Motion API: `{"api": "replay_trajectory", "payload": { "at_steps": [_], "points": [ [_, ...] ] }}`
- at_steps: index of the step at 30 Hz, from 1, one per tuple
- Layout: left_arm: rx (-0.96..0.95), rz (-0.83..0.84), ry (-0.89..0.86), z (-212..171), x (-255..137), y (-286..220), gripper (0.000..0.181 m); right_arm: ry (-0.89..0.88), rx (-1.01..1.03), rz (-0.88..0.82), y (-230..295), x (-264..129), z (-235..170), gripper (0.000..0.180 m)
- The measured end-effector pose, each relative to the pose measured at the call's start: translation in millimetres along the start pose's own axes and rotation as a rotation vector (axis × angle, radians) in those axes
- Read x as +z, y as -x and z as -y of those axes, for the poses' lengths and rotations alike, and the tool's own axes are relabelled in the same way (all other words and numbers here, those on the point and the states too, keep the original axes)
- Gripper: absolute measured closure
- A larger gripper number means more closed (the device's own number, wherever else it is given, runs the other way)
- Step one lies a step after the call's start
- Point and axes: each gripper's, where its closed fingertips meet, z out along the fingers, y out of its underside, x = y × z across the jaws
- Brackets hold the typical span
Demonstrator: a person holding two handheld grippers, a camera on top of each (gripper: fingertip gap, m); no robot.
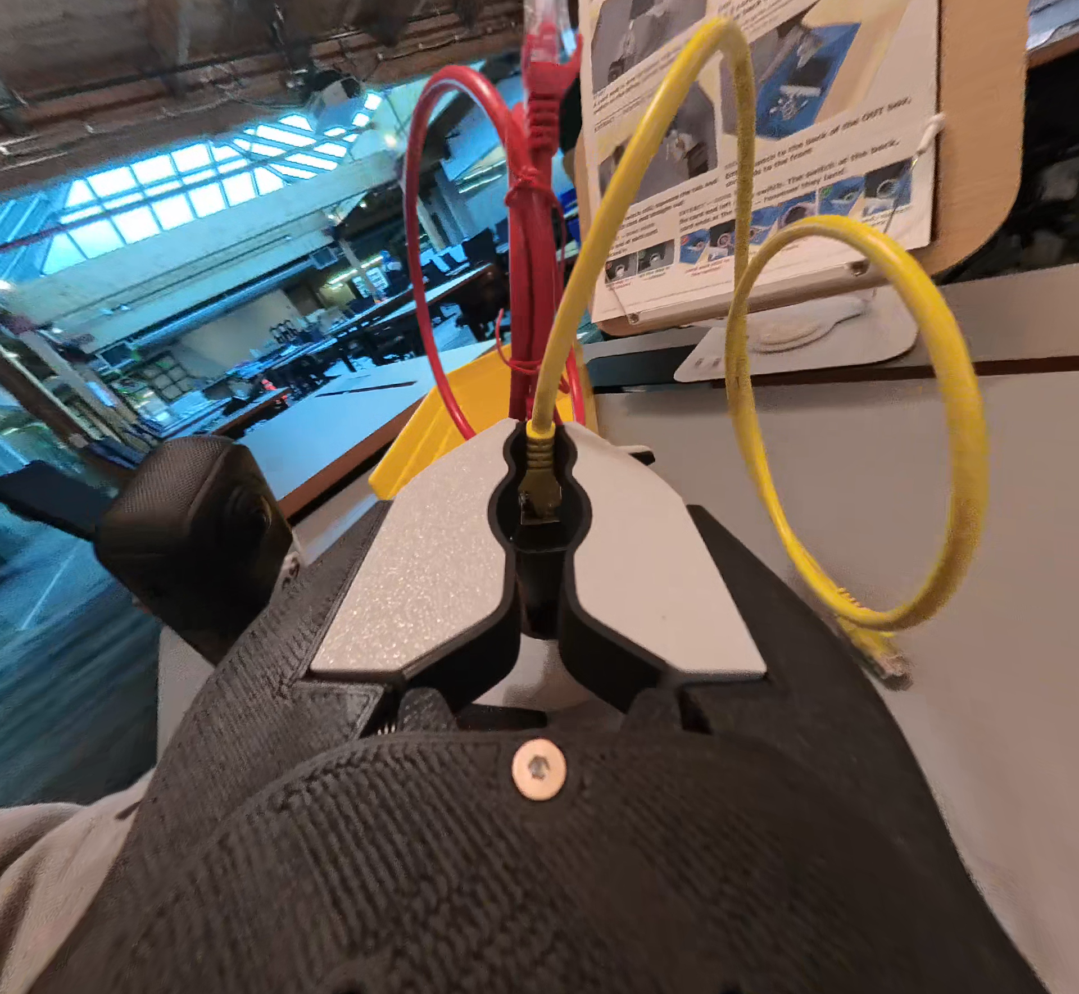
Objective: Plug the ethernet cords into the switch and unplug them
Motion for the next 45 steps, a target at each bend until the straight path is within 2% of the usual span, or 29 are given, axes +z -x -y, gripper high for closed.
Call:
{"api": "replay_trajectory", "payload": {
  "at_steps": [7,13,19,20,25,30,35,45],
  "points": [
    [-0.056,0.029,0.02,-6,0,3,0.103,0.029,-0.08,-0.049,8,3,-5,0.17],
    [-0.02,0.028,0.048,-14,1,6,0.105,0.107,-0.144,-0.066,7,4,-10,0.17],
    [-0.06,0.065,-0.009,-5,-5,15,0.104,0.097,-0.229,-0.149,7,4,-14,0.142],
    [-0.073,0.069,-0.015,-4,-5,16,0.104,0.093,-0.227,-0.146,8,4,-14,0.142],
    [-0.084,0.079,-0.026,-2,-7,19,0.104,0.089,-0.223,-0.129,12,3,-17,0.149],
    [-0.077,0.085,-0.035,0,-7,18,0.104,0.089,-0.239,-0.117,19,4,-18,0.164],
    [-0.083,0.104,-0.044,0,-8,20,0.105,0.092,-0.273,-0.129,20,4,-19,0.164],
    [-0.12,0.067,-0.049,-5,-6,14,0.105,0.177,-0.519,-0.171,16,3,-27,0.165]
  ]
}}
